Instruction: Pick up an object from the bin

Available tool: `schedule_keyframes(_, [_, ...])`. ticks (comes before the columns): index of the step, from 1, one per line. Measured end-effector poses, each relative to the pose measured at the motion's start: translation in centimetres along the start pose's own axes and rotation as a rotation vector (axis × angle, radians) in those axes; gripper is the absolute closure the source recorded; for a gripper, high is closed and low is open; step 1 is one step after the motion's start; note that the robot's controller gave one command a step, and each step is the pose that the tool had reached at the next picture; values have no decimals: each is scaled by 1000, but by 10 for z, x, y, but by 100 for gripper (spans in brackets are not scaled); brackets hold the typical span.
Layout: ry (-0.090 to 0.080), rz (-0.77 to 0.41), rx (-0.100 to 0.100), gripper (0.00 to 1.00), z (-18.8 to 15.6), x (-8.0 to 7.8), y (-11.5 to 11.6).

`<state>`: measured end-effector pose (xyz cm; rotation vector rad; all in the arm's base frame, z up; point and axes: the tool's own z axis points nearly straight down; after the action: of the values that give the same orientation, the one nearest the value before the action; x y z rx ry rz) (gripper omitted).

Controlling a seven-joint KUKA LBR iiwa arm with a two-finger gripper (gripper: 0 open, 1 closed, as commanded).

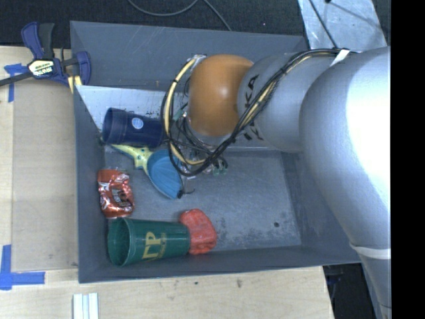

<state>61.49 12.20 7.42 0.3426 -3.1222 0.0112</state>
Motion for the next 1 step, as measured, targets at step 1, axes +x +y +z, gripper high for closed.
schedule_keyframes(1, [0,0,0,100,0,0,0])
